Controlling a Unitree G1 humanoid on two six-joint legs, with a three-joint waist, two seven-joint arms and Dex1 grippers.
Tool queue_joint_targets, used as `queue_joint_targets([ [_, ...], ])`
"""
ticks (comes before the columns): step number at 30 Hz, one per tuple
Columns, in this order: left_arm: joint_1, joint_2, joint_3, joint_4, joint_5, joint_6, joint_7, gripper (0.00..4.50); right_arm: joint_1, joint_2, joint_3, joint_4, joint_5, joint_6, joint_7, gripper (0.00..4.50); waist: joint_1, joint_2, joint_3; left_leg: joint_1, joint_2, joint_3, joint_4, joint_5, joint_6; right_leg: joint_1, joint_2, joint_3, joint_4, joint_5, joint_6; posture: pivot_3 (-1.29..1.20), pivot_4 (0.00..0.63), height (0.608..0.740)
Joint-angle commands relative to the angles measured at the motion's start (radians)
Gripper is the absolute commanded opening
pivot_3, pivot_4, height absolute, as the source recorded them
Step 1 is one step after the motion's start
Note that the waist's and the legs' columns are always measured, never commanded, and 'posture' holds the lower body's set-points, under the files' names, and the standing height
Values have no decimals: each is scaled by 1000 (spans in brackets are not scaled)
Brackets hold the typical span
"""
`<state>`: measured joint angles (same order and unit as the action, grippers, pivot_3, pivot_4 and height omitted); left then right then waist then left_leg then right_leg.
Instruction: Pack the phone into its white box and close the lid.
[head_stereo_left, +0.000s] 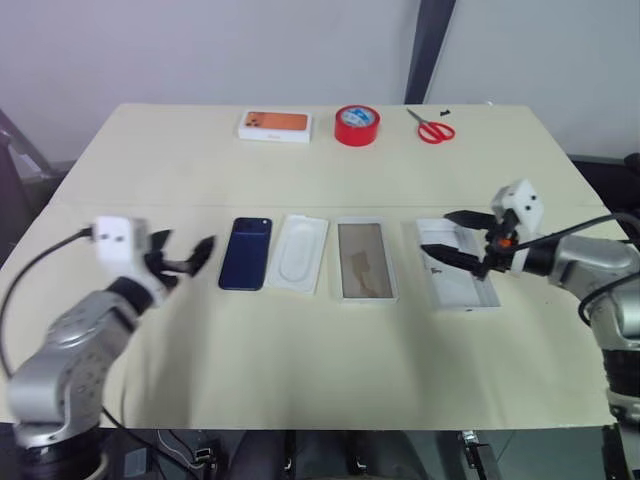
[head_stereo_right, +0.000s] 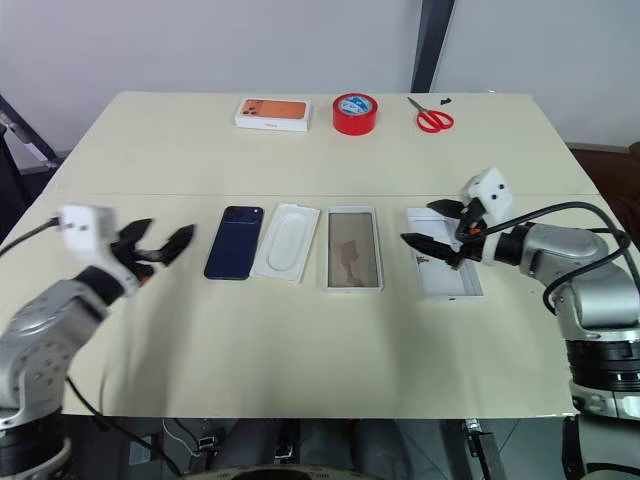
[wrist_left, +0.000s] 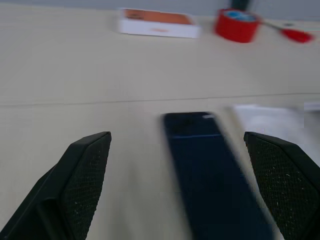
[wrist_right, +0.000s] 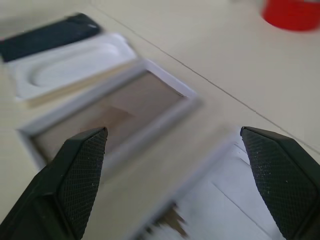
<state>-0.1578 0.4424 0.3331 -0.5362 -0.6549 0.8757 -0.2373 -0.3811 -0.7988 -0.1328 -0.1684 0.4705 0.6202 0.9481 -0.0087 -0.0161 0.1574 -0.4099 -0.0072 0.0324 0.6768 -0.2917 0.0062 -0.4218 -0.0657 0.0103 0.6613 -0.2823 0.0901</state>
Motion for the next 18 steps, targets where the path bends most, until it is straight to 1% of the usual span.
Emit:
queue_joint_targets([
  [1,-110,-63,-89,-17,-39,151,108,4474,-20,29,53,-135,25,15,-17,4460,-2,0,0,0,0,0,0,0,0,0,0,0,0,0,0,0,150,725],
  [4,-214,-128,-127,39,-40,303,200,4474,-34,60,93,-186,31,31,-35,4460,-3,0,0,0,0,0,2,0,0,0,2,0,2,0,0,0,150,725],
  [6,-269,-174,-121,86,-42,366,235,4474,-34,76,115,-212,32,36,-46,4460,-3,0,0,0,0,-1,2,0,0,0,3,0,2,0,0,0,150,725],
  [10,-341,-224,-110,156,-28,473,269,4474,-10,93,131,-273,45,62,-74,4460,-1,-1,0,0,0,-1,4,0,0,0,3,0,3,0,0,0,150,725],
  [14,-400,-245,-106,225,-22,546,260,4474,26,93,124,-330,69,81,-90,4460,2,-1,1,-1,-1,-1,5,0,0,0,3,0,2,0,0,0,150,725],
  [18,-429,-243,-100,272,-5,576,246,4474,55,96,123,-368,82,91,-115,4460,-2,-1,1,-1,-1,-1,5,0,0,0,3,0,2,0,0,0,150,725],
])
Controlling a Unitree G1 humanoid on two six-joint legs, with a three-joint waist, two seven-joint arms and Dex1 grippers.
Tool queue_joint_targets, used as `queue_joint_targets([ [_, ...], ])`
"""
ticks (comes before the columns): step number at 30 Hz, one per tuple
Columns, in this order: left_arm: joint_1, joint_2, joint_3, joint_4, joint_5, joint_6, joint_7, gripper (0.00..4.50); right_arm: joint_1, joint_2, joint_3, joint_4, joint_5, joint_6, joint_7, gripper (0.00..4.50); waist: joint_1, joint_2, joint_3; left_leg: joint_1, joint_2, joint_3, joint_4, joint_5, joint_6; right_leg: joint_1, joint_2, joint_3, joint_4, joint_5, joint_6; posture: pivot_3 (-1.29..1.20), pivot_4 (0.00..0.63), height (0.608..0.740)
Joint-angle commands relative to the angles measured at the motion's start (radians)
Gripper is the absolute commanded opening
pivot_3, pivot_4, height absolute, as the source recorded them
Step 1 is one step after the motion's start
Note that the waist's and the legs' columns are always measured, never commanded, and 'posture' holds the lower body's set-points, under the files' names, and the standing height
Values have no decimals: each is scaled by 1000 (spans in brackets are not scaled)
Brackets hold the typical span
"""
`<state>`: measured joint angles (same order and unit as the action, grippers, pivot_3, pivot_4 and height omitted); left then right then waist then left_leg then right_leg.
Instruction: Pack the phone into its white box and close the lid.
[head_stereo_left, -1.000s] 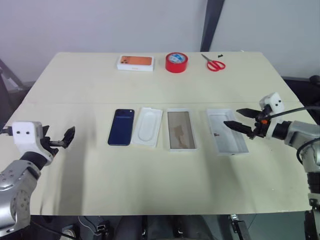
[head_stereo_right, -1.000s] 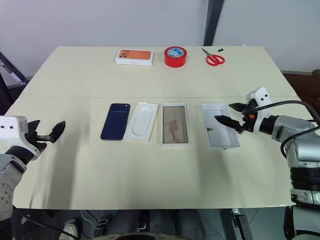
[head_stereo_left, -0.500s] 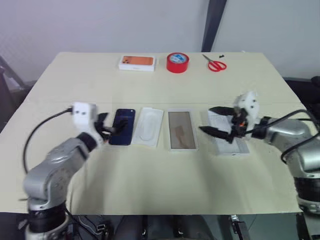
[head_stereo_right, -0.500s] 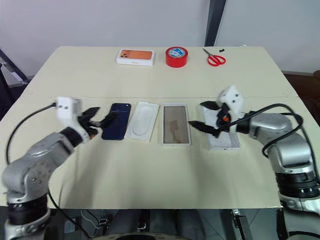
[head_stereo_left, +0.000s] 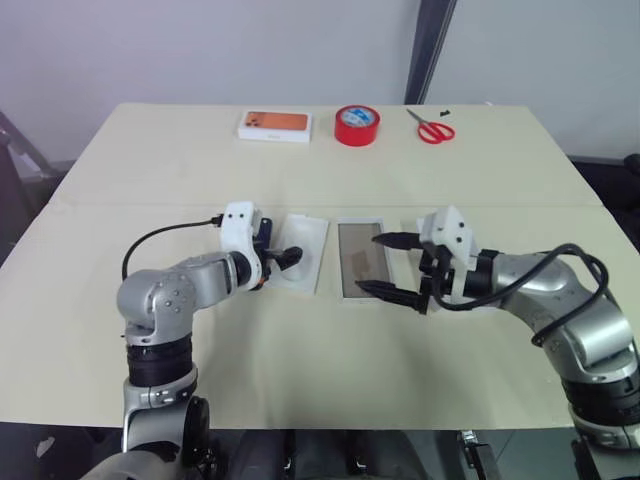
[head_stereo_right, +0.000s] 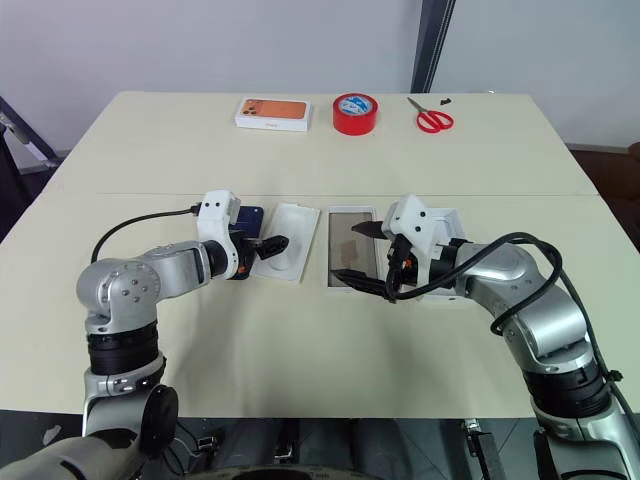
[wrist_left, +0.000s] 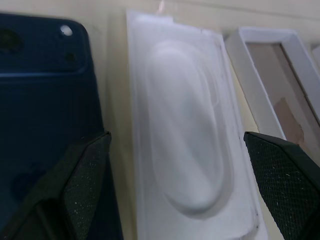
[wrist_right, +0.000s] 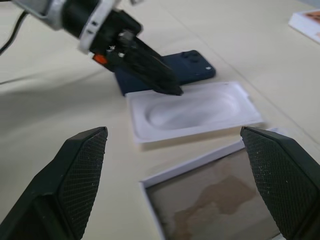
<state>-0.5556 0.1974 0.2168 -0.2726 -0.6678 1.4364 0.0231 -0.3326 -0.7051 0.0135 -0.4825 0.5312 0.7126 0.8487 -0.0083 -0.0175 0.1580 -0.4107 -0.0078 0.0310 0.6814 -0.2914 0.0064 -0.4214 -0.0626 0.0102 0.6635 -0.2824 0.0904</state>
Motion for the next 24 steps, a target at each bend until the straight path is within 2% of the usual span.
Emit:
queue_joint_targets([
  [1,-39,-1,17,19,11,20,-18,4474,12,1,-24,-59,24,-1,-18,4460,-2,0,0,0,0,0,0,0,0,0,0,0,0,0,0,0,150,725],
  [10,-83,-32,46,115,28,41,-56,4474,33,-3,-15,-66,13,-25,-30,4460,0,0,0,0,0,0,0,0,-1,0,0,0,0,0,0,0,150,725],
  [13,-86,-47,82,132,37,43,-50,3611,34,1,-10,-70,12,-29,-35,4500,-2,0,0,0,0,0,0,1,-2,0,0,0,0,0,0,0,150,725],
  [20,-97,-82,189,133,42,56,-34,14,34,6,-3,-68,11,-38,-38,4500,0,0,0,0,0,0,0,1,-2,0,0,0,0,0,0,0,150,725],
  [24,-116,-97,265,115,27,66,-35,14,31,5,-3,-66,13,-42,-37,4500,-1,0,0,0,0,0,0,1,-2,0,0,0,0,0,0,0,150,725],
])
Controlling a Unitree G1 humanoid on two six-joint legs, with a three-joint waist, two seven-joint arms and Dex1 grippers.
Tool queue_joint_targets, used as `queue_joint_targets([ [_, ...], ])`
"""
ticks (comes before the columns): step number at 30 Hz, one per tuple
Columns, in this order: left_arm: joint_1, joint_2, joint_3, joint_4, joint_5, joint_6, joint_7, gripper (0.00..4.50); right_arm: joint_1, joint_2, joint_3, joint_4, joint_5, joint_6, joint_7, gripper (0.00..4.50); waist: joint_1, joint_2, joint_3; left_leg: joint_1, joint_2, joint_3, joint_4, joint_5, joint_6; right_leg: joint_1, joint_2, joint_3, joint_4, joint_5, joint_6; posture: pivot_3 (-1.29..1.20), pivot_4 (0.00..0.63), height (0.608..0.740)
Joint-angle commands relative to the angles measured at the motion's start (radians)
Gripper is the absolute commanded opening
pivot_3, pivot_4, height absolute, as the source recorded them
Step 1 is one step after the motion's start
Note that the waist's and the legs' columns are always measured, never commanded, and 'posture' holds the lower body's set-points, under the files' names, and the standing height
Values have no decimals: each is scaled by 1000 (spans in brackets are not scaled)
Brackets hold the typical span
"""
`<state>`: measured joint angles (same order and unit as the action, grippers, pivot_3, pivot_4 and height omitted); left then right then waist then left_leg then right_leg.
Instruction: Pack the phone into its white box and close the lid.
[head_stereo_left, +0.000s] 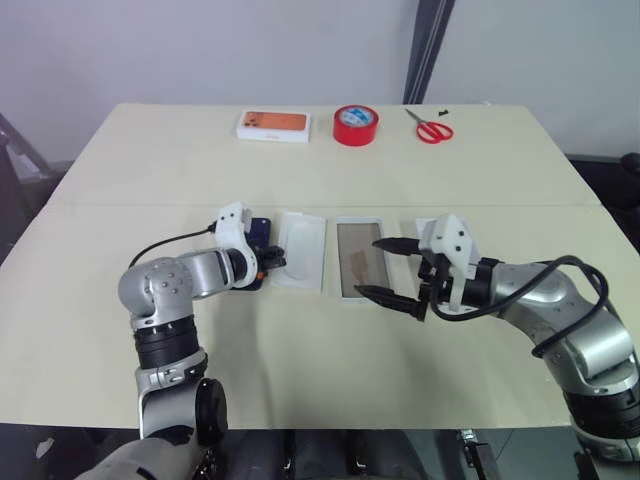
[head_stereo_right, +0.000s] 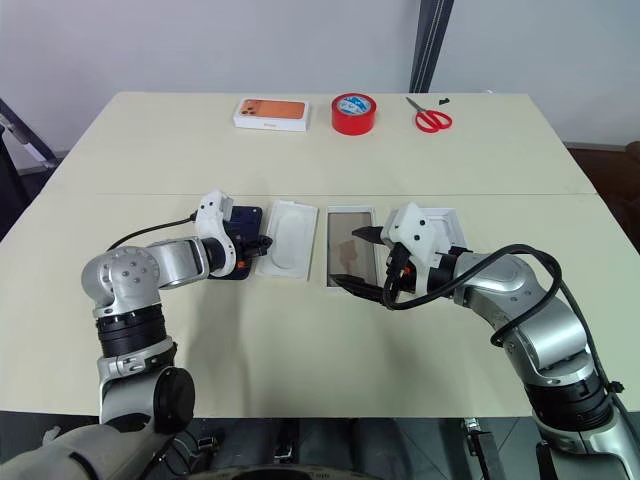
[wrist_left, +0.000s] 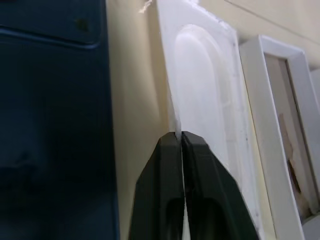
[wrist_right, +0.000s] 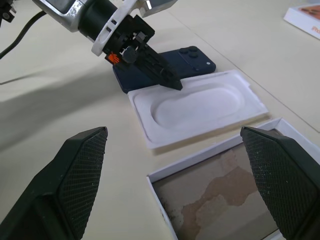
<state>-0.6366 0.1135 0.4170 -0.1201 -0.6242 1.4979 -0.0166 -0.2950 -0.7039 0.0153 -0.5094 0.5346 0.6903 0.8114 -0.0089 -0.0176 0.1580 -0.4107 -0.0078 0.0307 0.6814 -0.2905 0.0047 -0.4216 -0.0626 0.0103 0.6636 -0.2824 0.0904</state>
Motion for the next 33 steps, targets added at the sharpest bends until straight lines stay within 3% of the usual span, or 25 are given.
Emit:
queue_joint_targets([
  [1,-42,-22,88,-42,-21,6,6,14,-7,4,-5,-38,10,-20,1,4500,0,0,0,0,0,0,0,0,0,0,0,0,0,0,0,0,150,725],
  [7,-130,-110,330,-81,-138,40,-1,14,-25,-26,-37,-3,-9,-42,13,4500,1,-1,0,0,0,0,0,0,0,0,0,0,0,0,0,0,150,725],
  [11,-159,-203,359,-126,-168,103,16,14,-56,-55,-69,49,-21,-62,22,4500,2,-1,0,0,0,0,0,0,-1,0,0,0,0,0,0,0,150,725],
  [20,-76,-414,208,-122,-105,91,111,14,-50,-75,-81,87,-44,-88,26,4500,15,-4,2,0,-1,0,0,1,-2,0,0,0,0,0,0,0,150,725],
  [27,-34,-413,134,-54,-106,28,117,14,-1,-130,-38,132,-151,-75,-5,4500,22,-4,2,0,-1,0,0,1,-2,1,0,0,-1,0,0,0,150,725],
  [33,-35,-399,148,-30,-160,19,102,14,21,-123,-40,141,-172,-89,-3,4500,19,-4,2,0,-1,0,0,1,-2,0,0,0,-1,0,0,0,150,725],
])
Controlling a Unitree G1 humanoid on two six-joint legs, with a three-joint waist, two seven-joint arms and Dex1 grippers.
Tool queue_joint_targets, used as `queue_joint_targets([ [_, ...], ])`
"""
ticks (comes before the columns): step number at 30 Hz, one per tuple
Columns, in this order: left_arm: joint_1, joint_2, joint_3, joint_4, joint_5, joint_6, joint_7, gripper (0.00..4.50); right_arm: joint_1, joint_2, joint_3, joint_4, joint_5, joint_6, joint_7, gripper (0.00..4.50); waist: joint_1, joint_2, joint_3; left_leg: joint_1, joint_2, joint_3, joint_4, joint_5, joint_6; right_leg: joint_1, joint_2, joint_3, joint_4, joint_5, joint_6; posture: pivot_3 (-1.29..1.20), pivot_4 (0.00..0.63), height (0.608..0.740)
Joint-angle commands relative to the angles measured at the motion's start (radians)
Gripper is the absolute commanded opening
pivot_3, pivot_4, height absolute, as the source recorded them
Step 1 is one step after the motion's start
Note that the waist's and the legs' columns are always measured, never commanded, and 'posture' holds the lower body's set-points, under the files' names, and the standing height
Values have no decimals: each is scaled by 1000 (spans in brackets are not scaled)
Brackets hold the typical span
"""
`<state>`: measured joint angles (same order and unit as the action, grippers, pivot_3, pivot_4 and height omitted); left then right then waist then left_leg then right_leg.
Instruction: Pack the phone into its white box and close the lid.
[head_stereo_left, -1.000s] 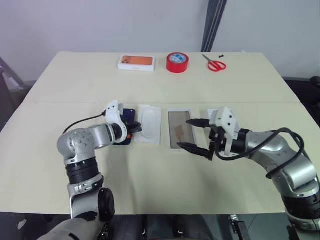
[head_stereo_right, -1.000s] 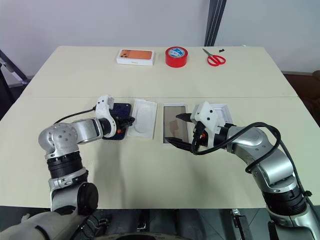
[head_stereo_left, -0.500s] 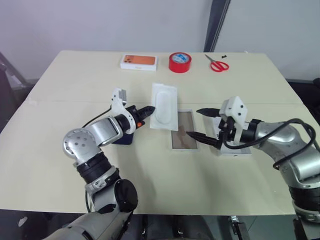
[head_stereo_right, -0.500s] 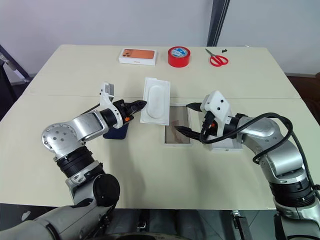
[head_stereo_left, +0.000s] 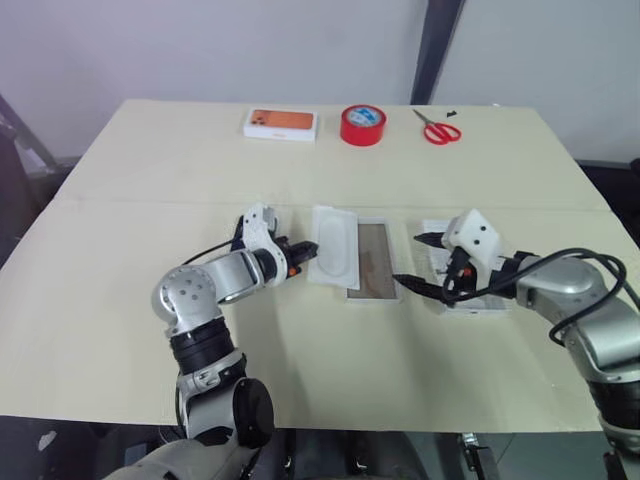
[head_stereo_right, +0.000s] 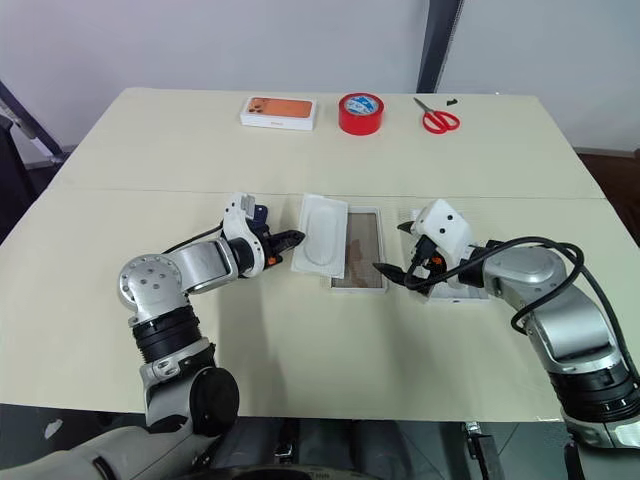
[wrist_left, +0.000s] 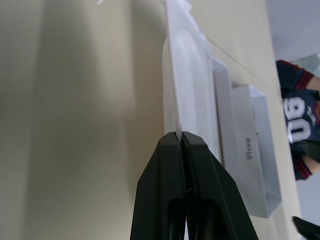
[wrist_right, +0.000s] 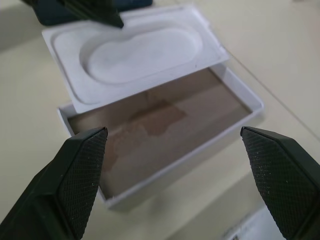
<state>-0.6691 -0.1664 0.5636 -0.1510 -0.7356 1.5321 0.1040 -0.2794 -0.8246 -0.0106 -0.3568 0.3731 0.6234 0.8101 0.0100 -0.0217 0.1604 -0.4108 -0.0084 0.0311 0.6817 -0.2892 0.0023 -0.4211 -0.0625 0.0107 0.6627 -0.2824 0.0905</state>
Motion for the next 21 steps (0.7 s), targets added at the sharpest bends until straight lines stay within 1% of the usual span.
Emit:
queue_joint_targets([
  [1,-6,-118,9,11,-62,-11,-23,14,9,1,-13,-11,-15,-23,-4,4500,1,0,0,0,0,0,0,0,0,0,0,0,0,0,0,0,150,725],
  [6,-22,-111,3,69,-101,-16,-30,14,15,19,-6,-7,-25,-25,-9,4500,2,0,0,0,0,0,0,0,0,0,0,0,0,0,0,0,150,725],
  [8,-27,-101,-20,92,-105,-22,-34,14,15,25,-2,-6,-29,-28,-9,4500,2,0,0,0,0,0,0,0,0,0,0,0,0,0,0,0,150,725],
  [11,-33,-90,-47,120,-105,-40,-38,905,9,33,3,-7,-30,-27,-11,4500,2,0,0,0,0,0,0,0,0,0,0,0,0,0,0,0,150,725],
  [14,-39,-75,-46,129,-125,-56,-45,2199,7,37,4,-18,-27,-20,-12,4500,1,0,0,0,0,0,0,1,-1,0,0,0,0,0,0,0,150,725],
  [17,-40,-49,-37,121,-151,-62,-52,3792,6,39,7,-31,-25,-9,-14,4500,2,0,0,0,0,0,0,1,-1,0,0,0,0,0,0,0,150,725],
  [18,-39,-37,-31,116,-162,-63,-54,4203,3,41,9,-37,-23,-4,-15,4500,2,0,0,0,0,0,0,1,-1,0,0,0,0,0,0,0,150,725],
  [21,-33,38,6,63,-209,-62,-69,4203,-38,63,32,-50,-30,26,-42,4500,-3,0,0,0,0,0,0,1,-1,0,0,0,0,0,0,0,150,725],
])
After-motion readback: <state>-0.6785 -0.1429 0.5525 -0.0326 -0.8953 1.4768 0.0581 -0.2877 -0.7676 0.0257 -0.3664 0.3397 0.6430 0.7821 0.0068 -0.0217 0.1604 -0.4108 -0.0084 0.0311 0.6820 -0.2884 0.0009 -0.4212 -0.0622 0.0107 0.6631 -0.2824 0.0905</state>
